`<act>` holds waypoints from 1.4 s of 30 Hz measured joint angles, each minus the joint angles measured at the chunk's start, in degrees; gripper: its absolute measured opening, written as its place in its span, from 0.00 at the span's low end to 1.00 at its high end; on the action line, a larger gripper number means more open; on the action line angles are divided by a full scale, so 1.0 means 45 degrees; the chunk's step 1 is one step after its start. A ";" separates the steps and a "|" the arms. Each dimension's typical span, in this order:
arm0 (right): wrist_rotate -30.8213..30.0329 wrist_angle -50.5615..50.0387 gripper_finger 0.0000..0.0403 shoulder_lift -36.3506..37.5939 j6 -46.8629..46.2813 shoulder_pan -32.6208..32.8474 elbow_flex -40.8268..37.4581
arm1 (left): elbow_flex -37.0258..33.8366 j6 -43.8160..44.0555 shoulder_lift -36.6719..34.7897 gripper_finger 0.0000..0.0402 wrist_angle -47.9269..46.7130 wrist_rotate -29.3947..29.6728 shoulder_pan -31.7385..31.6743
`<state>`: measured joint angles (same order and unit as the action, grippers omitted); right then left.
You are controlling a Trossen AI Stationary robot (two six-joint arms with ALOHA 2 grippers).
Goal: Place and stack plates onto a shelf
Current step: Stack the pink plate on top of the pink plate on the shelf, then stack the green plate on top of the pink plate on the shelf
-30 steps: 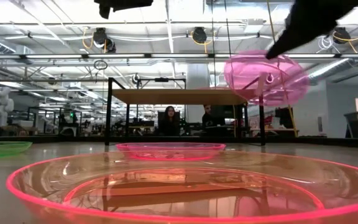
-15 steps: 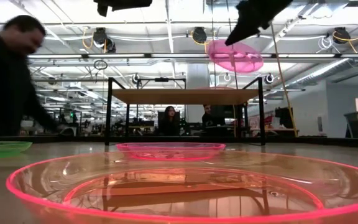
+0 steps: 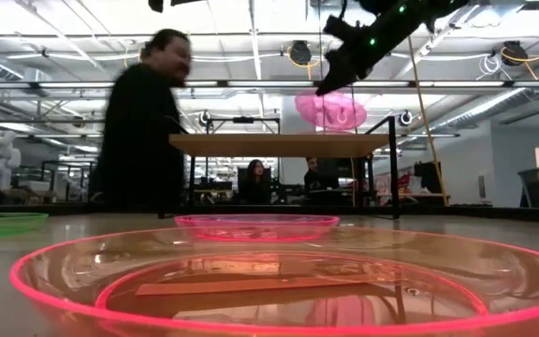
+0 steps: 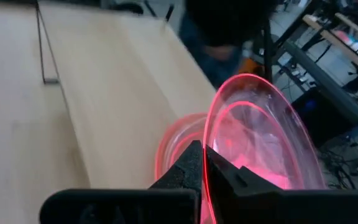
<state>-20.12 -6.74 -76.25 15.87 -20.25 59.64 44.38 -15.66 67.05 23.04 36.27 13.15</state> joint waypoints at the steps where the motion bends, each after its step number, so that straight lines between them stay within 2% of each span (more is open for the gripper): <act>1: 0.0160 0.0100 0.00 -0.0217 0.0125 -0.0129 0.0000 | 0.0000 -0.0126 0.0000 0.16 0.0102 0.0000 0.0000; 10: 0.0558 0.0550 0.00 -0.1771 0.0751 -0.0686 -0.0005 | 0.0000 -0.1118 0.0000 0.16 0.0743 -0.0005 0.0000; 19: 0.0556 0.0501 0.02 -0.2058 0.1065 -0.0687 -0.0005 | 0.0000 -0.1571 0.0000 0.16 0.0932 -0.0010 -0.0035; 29: 0.0860 0.0501 0.12 -0.1966 0.0998 -0.0563 -0.0005 | 0.0000 -0.1594 0.0000 0.16 0.0935 -0.0029 -0.0253; 36: 0.0857 0.0626 0.25 -0.1850 0.1065 -0.0504 -0.0005 | 0.0000 -0.1409 0.0000 0.16 0.0933 -0.0029 -0.0253; 42: 0.0875 0.1244 0.35 -0.0682 0.1002 -0.0015 -0.0005 | 0.0000 -0.1345 0.0000 0.16 0.0892 -0.0029 -0.0253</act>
<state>-16.18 -1.15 -79.32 20.38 -20.32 59.61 44.38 -21.71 67.05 27.06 36.14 12.01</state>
